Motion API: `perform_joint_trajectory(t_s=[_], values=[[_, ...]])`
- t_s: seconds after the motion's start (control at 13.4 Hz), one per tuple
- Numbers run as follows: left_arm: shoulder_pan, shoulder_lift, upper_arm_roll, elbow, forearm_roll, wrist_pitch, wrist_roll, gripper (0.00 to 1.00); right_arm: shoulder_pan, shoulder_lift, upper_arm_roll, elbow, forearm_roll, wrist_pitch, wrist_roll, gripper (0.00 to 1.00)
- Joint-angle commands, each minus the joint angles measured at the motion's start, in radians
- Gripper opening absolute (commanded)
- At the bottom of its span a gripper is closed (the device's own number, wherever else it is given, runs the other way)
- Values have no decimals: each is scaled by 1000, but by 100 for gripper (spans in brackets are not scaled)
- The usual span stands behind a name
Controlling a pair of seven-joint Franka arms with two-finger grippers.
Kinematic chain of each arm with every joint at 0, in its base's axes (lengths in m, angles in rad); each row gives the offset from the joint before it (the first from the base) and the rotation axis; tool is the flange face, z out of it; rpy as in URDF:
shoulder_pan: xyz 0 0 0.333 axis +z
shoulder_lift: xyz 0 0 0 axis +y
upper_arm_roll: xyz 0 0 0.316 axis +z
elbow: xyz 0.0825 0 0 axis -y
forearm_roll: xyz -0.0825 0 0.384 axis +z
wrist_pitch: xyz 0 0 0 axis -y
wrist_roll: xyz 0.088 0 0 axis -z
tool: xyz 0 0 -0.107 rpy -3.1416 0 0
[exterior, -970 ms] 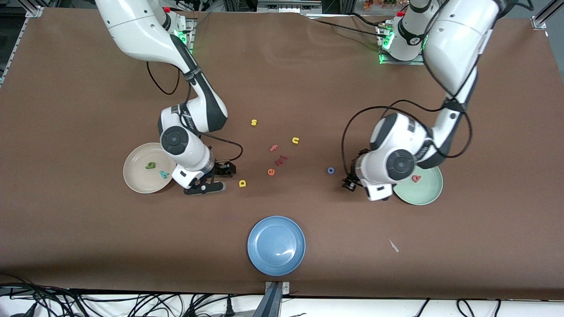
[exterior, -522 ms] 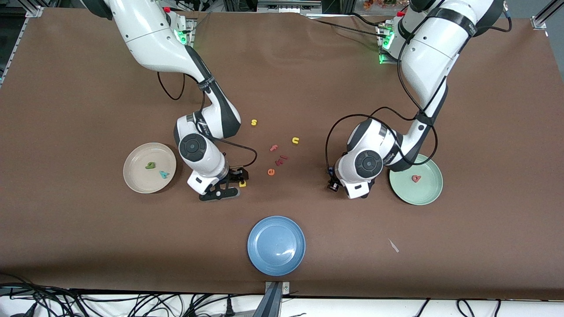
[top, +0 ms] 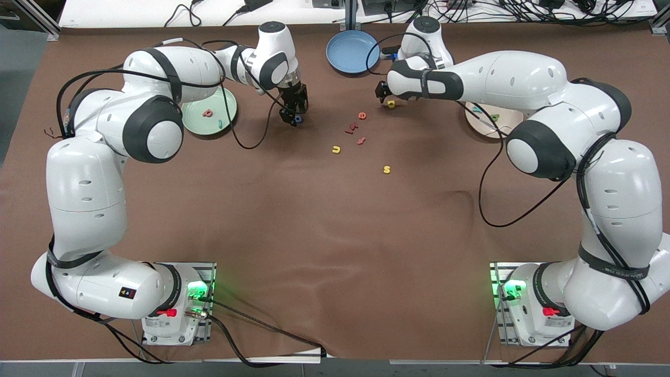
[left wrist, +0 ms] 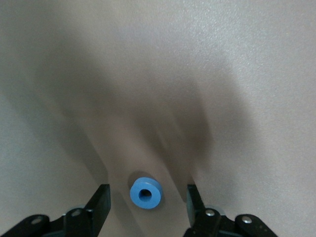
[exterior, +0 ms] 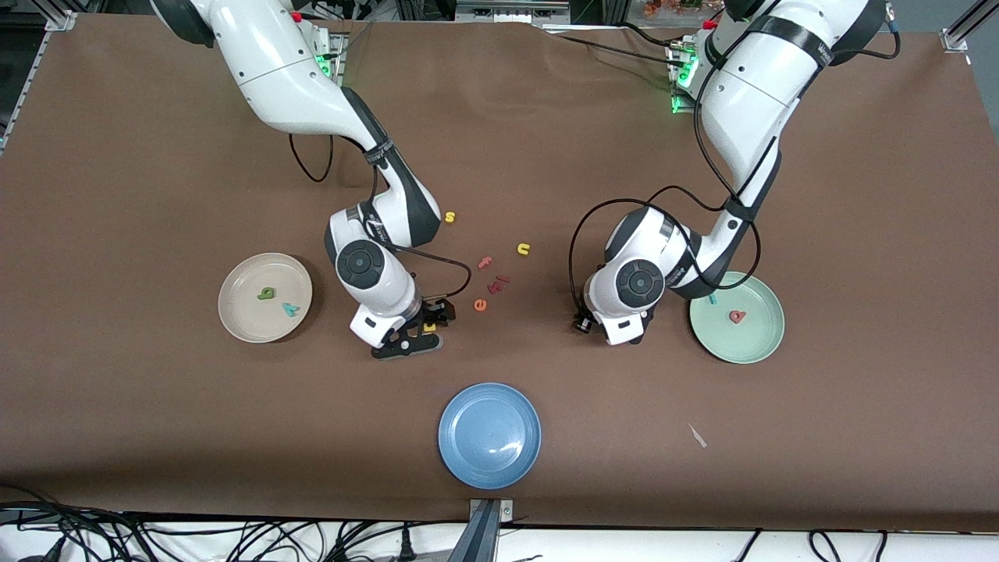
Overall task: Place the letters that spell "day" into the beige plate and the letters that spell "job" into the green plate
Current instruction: 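Grasp the yellow a with the right gripper while the left grasps the blue o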
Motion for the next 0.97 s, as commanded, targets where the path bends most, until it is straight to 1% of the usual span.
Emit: perform_joint_trajectory(t_s=[0.0,0.15,0.3,0.37,0.52,0.6,0.67,0.75,0.9], values=[[-4,-12,5,-30,33,9,-24,63,18,42,2,53,-13,-17,0,99],[-5,-14,4,-30,31,9,-26,56,20,48,0,53,-37,-19,-3,92],[-5,-14,4,-30,31,11,-26,40,20,54,2,54,-94,-19,-5,79],[-5,-14,4,-30,31,11,-26,37,20,55,2,54,-98,-19,-5,67],[-4,-14,4,-30,31,11,-26,34,18,55,2,56,-99,-19,-6,49],[-4,-14,4,-30,33,11,-24,32,18,57,2,56,-99,-19,-6,45],[-2,-14,4,-30,33,11,-24,28,18,57,2,57,-99,-19,-6,39],[-1,-17,4,-28,33,11,-19,24,18,55,2,58,-99,-19,-6,38],[10,-31,4,-27,33,2,11,21,18,55,2,58,-99,-19,-6,24]])
